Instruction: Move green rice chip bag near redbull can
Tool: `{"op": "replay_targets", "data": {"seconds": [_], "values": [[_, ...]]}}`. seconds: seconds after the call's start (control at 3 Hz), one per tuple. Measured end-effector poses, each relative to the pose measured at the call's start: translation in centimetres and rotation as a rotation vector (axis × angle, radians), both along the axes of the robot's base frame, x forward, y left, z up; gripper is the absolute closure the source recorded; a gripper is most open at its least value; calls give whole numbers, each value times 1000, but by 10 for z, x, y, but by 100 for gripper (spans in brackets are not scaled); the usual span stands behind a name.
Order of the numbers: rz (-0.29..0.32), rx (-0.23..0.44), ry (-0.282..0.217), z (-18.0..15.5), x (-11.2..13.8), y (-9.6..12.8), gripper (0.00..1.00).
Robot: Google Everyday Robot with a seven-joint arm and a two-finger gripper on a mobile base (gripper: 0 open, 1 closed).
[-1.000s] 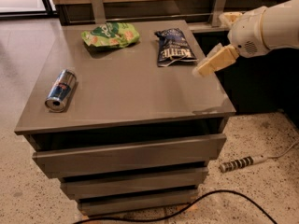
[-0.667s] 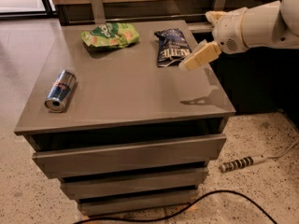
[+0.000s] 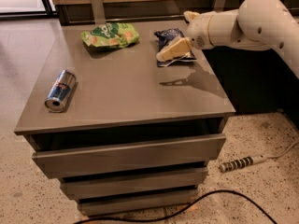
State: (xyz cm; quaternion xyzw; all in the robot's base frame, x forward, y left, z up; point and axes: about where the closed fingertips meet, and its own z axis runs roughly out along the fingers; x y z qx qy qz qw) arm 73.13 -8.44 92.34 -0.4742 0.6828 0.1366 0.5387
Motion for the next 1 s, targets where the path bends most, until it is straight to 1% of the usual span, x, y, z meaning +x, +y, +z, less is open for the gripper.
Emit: {"op": "replay_targets", "data": {"seconds": [0.33,0.67,1.0], "values": [[-19,26,-5,-10,29,19,0],[-31,51,3,-30,91,80,0],[-30,53,5,-30,91,81,0]]}}
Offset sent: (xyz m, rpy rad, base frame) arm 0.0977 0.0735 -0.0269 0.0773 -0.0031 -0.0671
